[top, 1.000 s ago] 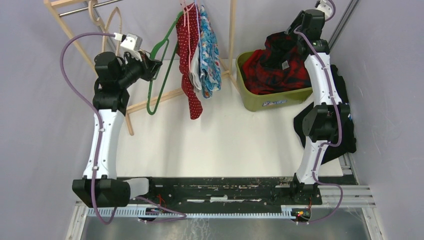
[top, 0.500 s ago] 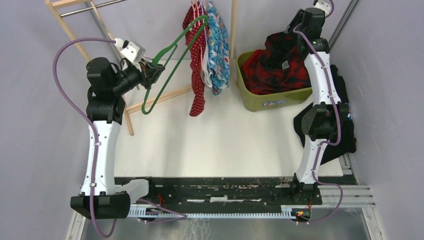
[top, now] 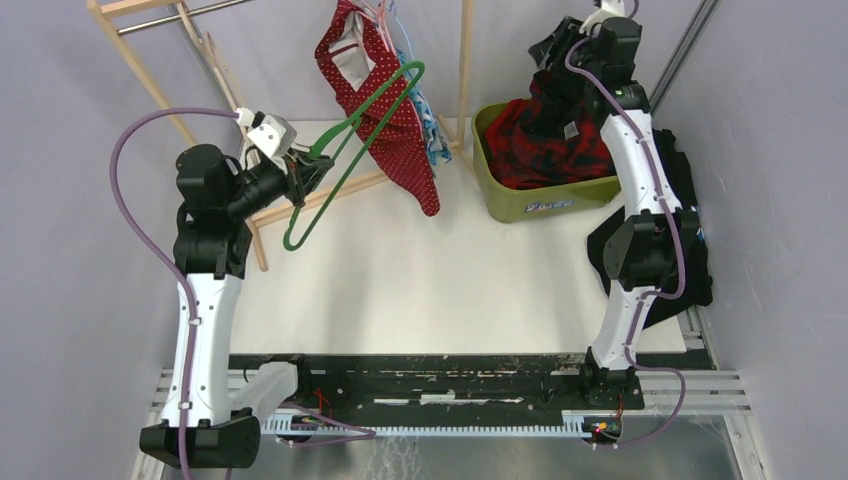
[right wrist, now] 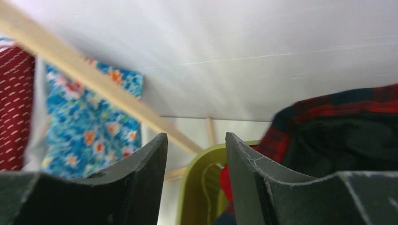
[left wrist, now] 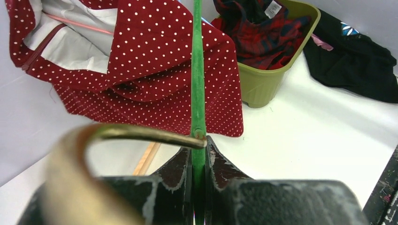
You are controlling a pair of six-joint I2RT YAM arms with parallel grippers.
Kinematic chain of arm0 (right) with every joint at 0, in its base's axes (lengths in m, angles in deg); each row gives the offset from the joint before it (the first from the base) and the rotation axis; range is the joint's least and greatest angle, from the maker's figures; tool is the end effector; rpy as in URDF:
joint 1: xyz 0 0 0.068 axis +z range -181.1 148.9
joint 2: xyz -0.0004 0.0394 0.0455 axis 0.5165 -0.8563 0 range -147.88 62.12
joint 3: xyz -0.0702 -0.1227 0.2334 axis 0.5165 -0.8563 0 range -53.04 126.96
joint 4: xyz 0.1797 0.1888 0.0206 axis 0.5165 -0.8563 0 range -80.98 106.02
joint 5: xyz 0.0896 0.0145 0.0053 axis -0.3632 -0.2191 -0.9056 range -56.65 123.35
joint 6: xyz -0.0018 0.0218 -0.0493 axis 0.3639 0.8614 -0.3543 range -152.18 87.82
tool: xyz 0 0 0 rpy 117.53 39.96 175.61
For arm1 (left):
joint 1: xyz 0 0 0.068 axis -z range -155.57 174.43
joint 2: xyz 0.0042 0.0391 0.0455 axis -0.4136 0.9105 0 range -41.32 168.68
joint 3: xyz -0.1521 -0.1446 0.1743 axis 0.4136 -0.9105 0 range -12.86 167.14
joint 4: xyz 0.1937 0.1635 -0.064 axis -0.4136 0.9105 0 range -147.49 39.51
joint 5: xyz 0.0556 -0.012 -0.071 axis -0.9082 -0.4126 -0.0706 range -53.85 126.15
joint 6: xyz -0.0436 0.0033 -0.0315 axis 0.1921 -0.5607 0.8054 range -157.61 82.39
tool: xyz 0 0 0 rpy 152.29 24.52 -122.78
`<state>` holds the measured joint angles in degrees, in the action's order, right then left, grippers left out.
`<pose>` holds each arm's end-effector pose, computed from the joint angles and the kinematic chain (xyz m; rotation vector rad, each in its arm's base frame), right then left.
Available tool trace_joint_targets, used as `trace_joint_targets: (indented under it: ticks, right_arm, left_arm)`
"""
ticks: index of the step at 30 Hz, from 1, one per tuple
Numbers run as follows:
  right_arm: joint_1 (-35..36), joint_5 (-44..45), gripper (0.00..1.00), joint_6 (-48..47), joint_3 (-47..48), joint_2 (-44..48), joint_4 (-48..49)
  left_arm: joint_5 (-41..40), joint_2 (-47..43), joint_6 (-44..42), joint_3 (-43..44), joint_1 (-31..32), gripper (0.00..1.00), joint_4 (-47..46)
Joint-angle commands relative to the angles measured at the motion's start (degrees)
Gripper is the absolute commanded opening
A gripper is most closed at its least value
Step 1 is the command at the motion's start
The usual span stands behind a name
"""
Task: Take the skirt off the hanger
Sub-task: Place the hanger at the clothesline.
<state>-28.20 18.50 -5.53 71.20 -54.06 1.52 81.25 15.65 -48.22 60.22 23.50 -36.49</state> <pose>0.4773 0.0335 0.4321 0.1566 1.7085 0.6031 0.1940 -0.0221 0.4521 0.7176 1.4904 -0.4958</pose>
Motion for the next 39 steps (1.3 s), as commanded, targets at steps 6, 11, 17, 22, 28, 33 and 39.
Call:
trace_joint_targets:
  ticks: [6, 11, 17, 22, 28, 33, 39]
  right_arm:
    - [9.2, -9.6, 0.55, 3.6, -8.7, 12.5, 9.7]
    - [12.4, -13.7, 0.55, 2.5, -17.3, 20.4, 8.9]
    - [13.5, -11.2, 0.56, -18.7, -24.2, 32.2, -4.9]
    - [13.8, -17.7, 0.51, -20.0, -26.8, 36.5, -6.5]
    - [19.7, -24.4, 0.44, -17.4, -26.6, 35.7, -13.6]
    - [24.2, -23.9, 0.49, -25.7, -26.0, 34.6, -24.9]
    - [29.9, -22.2, 0.51, -30.5, -24.7, 31.7, -33.4]
  left_arm:
    - [6.0, 2.0, 12.0, -1.1, 7.7, 0.03, -14.5]
    - [5.9, -1.5, 4.0, -3.4, 10.5, 0.03, -1.8]
    - [8.6, -0.4, 2.3, -5.8, 12.9, 0.03, -0.7]
    - [9.0, 1.4, 1.0, -9.6, 15.5, 0.03, 0.0]
    - [9.9, 5.9, -4.6, -10.1, 17.9, 0.03, 5.9]
    - [12.3, 12.3, -9.9, -5.1, 18.8, 0.03, 12.5]
    - [14.1, 18.9, -15.1, 2.2, 19.0, 0.03, 18.8]
